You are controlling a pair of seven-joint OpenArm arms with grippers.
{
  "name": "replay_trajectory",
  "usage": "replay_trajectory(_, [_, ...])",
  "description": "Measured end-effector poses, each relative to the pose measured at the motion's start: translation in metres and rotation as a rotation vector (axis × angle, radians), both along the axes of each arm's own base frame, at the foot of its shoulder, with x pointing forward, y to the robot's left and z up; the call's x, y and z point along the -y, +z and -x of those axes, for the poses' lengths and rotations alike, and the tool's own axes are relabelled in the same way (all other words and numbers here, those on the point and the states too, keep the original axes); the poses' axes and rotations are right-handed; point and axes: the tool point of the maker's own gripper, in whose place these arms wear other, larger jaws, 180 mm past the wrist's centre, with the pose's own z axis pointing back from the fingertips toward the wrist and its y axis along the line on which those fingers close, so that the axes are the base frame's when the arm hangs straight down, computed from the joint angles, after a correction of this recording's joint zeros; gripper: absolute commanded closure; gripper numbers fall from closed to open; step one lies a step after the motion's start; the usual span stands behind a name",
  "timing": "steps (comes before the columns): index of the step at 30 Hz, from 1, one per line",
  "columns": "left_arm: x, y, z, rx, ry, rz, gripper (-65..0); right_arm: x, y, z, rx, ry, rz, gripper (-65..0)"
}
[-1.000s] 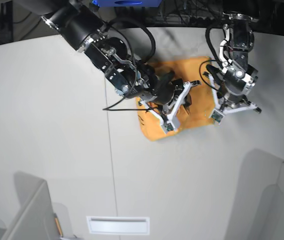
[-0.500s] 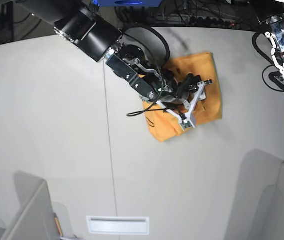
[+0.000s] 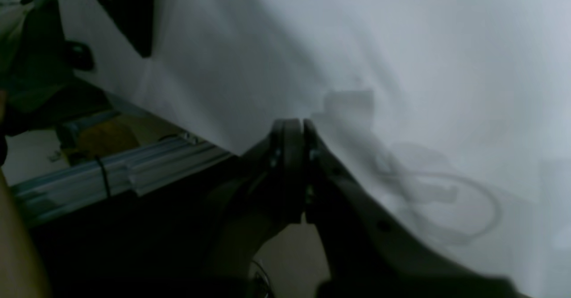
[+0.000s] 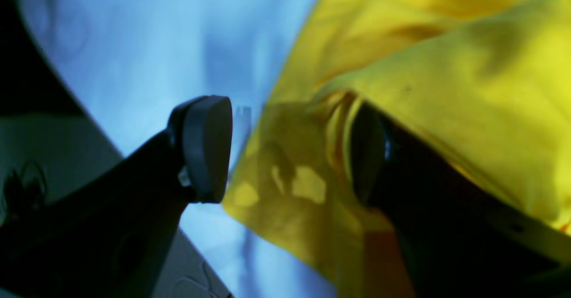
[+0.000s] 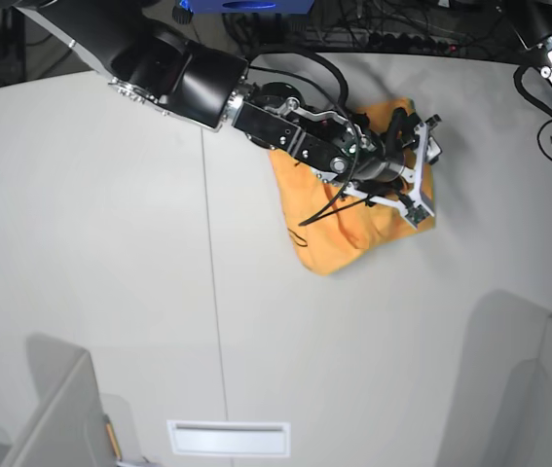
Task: Fold the T-shirt properly
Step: 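Press and smooth the folded bundle with the right gripper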
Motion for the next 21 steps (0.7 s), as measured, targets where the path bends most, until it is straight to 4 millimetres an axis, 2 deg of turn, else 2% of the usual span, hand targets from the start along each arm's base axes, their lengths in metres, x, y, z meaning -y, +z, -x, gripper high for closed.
replay_trajectory(2, [-0.003,0.001,0.005,-0.02,-0.001,-0.011,0.0,0.006,0.009,-0.015,0.028,-0.061,0.007,-36.9])
replay_trajectory(3, [-0.005,0.002,0.008,-0.027,0.006,-0.02,0.0,0.006,0.018,-0.021,0.061,-0.064,-0.003,-36.9])
replay_trajectory(5, [-0.005,0.002,0.007,-0.023,0.004,-0.018,0.0,-0.001,0.042,-0.023,0.097,-0.049,-0.06,-36.9])
replay_trajectory(8, [-0.01,0.003,0.006,-0.029,0.001,-0.02,0.0,-0.012,0.07,0.001,0.065,0.028,-0.105,-36.9])
replay_trajectory(10, [-0.022,0.004,0.011,-0.06,0.019,-0.032,0.0,-0.009,0.081,0.013,0.033,0.048,-0.102,-36.8])
replay_trajectory(12, [-0.028,0.004,0.014,-0.075,0.028,-0.034,0.0,0.005,0.083,0.011,0.019,-0.002,-0.094,-36.8])
replay_trajectory(16, [-0.031,0.007,0.012,-0.06,0.032,-0.032,0.0,0.052,0.071,-0.004,0.008,-0.14,-0.035,-35.7])
replay_trajectory(18, [-0.04,0.014,0.019,-0.018,0.075,-0.031,0.0,0.067,0.071,-0.015,0.0,-0.202,-0.037,-27.2])
replay_trajectory(21, [-0.056,0.027,0.04,-0.009,0.161,-0.063,0.0,0.09,0.07,-0.036,-0.026,-0.32,-0.061,0.0])
